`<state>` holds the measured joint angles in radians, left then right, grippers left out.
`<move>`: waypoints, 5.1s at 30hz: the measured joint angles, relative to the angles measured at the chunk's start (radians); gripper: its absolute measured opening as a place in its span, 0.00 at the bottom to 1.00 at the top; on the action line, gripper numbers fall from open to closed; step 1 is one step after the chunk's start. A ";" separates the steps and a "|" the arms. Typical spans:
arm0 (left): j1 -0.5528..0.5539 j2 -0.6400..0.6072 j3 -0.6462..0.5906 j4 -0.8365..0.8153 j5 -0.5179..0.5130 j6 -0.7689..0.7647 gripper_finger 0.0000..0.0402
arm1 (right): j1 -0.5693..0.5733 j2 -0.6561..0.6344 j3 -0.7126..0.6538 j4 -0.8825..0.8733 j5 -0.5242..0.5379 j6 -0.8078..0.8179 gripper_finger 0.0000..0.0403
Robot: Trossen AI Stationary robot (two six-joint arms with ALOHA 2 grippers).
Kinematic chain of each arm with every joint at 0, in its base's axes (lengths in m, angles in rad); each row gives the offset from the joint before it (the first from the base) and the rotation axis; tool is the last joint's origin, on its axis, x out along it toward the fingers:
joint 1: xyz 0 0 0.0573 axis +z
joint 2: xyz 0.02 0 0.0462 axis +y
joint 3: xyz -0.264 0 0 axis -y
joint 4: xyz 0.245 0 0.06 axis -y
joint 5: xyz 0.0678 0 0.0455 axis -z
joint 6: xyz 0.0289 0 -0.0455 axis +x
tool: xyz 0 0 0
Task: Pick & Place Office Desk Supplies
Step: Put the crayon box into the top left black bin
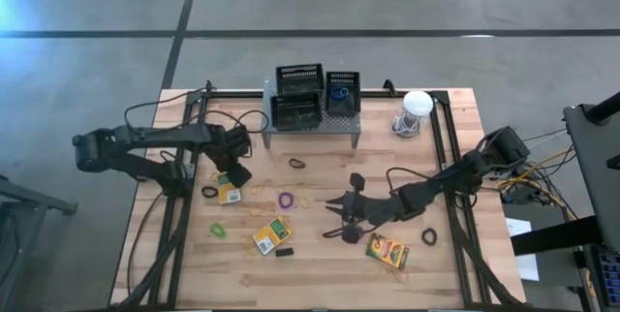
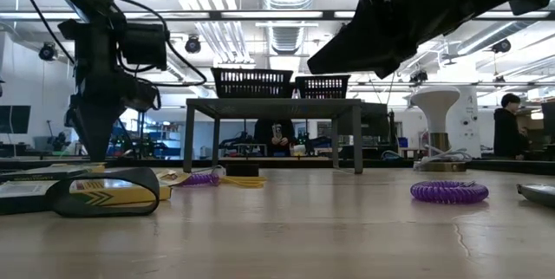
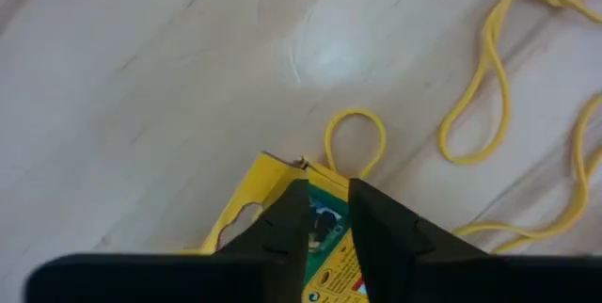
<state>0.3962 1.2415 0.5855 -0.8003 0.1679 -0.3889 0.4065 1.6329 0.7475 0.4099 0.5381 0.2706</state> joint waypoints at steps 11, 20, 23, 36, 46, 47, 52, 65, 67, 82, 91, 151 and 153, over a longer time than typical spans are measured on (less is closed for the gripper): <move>0.030 0.028 0.168 -0.141 -0.015 0.123 0.10 | 0.002 0.002 0.000 0.001 -0.019 0.018 0.14; 0.077 0.237 0.190 -0.267 -0.011 0.222 0.35 | 0.008 0.003 -0.001 0.035 -0.076 0.018 0.14; 0.077 0.319 0.191 -0.262 -0.012 0.268 0.41 | 0.008 0.003 -0.001 0.036 -0.076 0.018 0.14; 0.077 0.392 0.334 -0.393 -0.026 0.341 0.51 | 0.008 0.003 -0.001 0.037 -0.076 0.018 0.14; 0.077 0.180 0.400 -0.501 -0.030 0.319 0.51 | 0.008 0.003 -0.002 0.037 -0.076 0.018 0.14; 0.077 0.155 0.405 -0.503 -0.030 0.314 0.51 | 0.008 0.003 -0.002 0.037 -0.076 0.018 0.14; 0.070 0.058 0.423 -0.462 -0.030 0.310 0.51 | 0.008 0.003 -0.002 0.039 -0.076 0.018 0.14; 0.070 0.011 0.425 -0.511 -0.075 0.255 0.51 | 0.008 0.003 -0.002 0.041 -0.076 0.018 0.14; 0.069 0.011 0.424 -0.534 -0.094 0.257 0.51 | 0.008 0.003 -0.002 0.042 -0.076 0.018 0.14; 0.092 0.093 0.223 -0.354 -0.089 0.280 0.51 | 0.008 0.003 -0.002 0.043 -0.076 0.012 0.14; 0.092 0.253 0.195 -0.273 -0.063 0.308 0.51 | 0.008 0.003 -0.002 0.045 -0.076 0.010 0.14; 0.109 0.339 0.190 -0.264 -0.037 0.318 0.54 | 0.008 0.003 -0.005 0.044 -0.075 0.015 0.14; 0.109 0.374 0.191 -0.264 -0.024 0.335 0.53 | 0.008 0.003 -0.005 0.044 -0.075 0.015 0.14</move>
<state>0.5056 1.6150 0.7765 -1.0645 0.1439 -0.0541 0.4145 1.6363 0.7422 0.4541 0.4633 0.2855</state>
